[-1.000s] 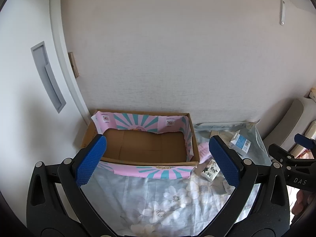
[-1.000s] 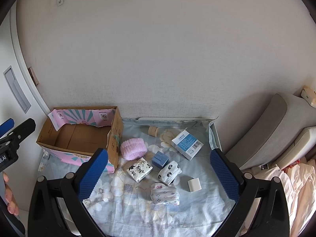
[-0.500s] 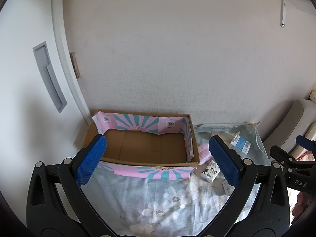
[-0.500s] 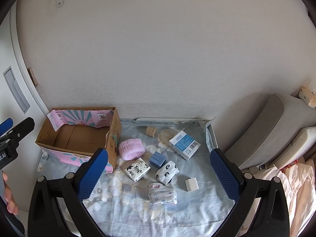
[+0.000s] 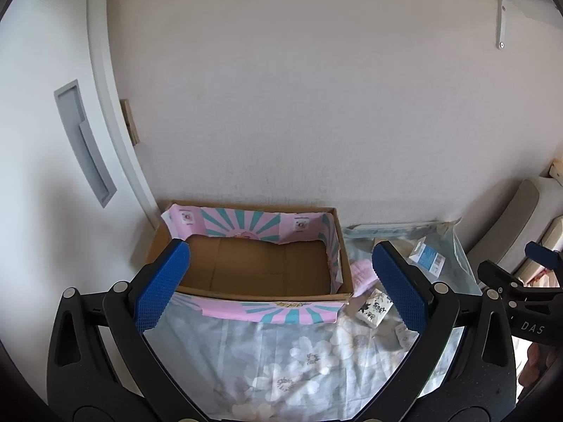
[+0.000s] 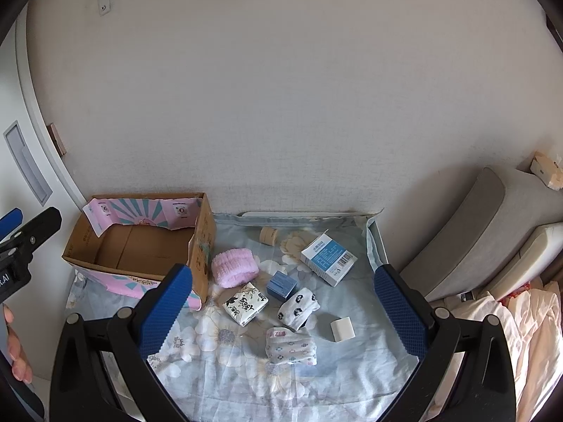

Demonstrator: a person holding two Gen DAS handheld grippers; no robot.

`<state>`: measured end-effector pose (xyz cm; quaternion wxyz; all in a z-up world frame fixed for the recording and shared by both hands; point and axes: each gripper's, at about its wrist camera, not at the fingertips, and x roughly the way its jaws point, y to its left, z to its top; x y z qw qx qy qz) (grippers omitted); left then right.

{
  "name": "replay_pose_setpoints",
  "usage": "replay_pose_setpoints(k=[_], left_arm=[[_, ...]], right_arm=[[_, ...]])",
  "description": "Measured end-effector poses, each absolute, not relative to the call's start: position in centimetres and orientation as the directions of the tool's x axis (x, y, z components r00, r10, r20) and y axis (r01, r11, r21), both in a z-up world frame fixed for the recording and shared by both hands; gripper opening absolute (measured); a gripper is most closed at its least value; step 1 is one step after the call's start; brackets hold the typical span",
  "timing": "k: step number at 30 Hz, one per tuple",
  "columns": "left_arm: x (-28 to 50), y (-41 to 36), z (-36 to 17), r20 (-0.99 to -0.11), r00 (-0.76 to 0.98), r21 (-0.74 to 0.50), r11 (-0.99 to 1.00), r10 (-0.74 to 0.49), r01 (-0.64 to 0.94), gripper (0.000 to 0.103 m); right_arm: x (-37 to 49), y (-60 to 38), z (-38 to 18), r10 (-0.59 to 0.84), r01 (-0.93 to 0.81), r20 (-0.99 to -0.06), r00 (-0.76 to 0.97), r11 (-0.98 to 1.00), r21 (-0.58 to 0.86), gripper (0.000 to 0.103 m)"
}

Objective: Organize objects

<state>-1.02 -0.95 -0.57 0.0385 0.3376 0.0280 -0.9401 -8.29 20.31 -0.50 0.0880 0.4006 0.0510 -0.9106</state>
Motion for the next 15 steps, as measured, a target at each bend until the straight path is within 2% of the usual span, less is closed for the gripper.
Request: replay_pose_setpoints(k=[15], left_arm=[[-0.97, -1.14, -0.36, -0.632, -0.773, -0.028, -0.995, -0.06, 0.1, 0.103]], right_arm=[[-8.53, 20.08, -0.32, -0.134, 0.212, -0.732, -0.668, -0.977, -0.014, 0.103]])
